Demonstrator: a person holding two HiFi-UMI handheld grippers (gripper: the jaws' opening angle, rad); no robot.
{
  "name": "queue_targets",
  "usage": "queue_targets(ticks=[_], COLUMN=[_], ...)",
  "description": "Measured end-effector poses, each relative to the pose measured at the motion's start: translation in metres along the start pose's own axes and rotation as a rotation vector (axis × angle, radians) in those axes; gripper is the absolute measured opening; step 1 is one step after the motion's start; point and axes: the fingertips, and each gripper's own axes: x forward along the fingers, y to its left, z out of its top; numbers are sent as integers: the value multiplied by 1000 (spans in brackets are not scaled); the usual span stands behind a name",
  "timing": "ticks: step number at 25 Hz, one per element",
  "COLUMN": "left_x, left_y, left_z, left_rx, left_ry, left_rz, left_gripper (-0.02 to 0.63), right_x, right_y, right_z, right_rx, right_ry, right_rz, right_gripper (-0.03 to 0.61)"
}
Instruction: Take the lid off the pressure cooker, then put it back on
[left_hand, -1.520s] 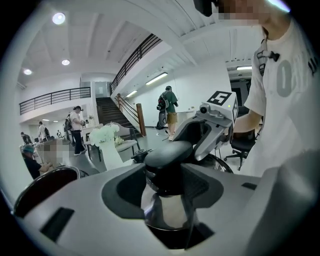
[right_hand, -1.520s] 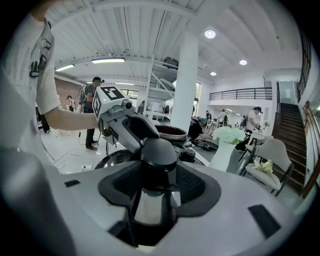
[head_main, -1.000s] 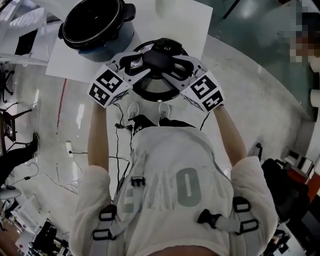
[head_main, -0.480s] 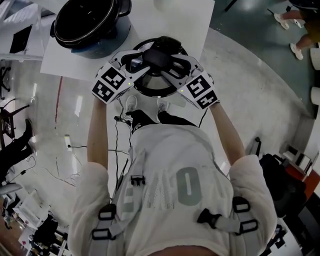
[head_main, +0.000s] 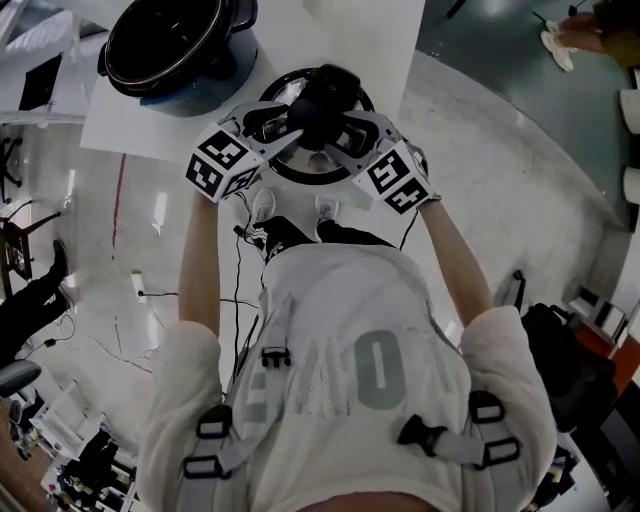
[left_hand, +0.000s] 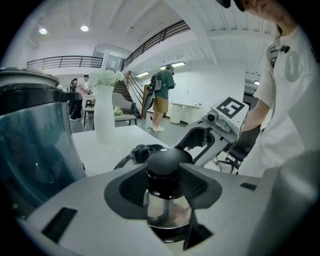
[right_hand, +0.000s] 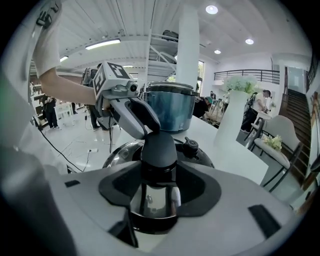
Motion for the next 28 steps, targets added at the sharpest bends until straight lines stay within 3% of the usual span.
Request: queue_targets(ticks=[6,9,14,22,24,28], left_x=[-2,-2,-9,-70,-90,-130], left_y=[2,2,12,22,15,6], left_z=[-3,0,18,110,130,151], left_rx=[20,68,145,252,244,155], left_ry=[17,36,28,-227,-310,-492], left_rz=[0,9,85,322,389,550], left_gripper=[192,193,195,193,193,195], right_x=[4,3,-8,-65,-80,-107], right_y=[1,-1,-11,-52,-58,-67], right_z=[2,1,12,110,133,161], right_rx=[1,10,27,59,55,82], right_ry=[-1,7,-13,-306,-368,-477], right_rz=[14,6,-31,-155,-192,-296], right_gripper=[225,236,291,272,267,267])
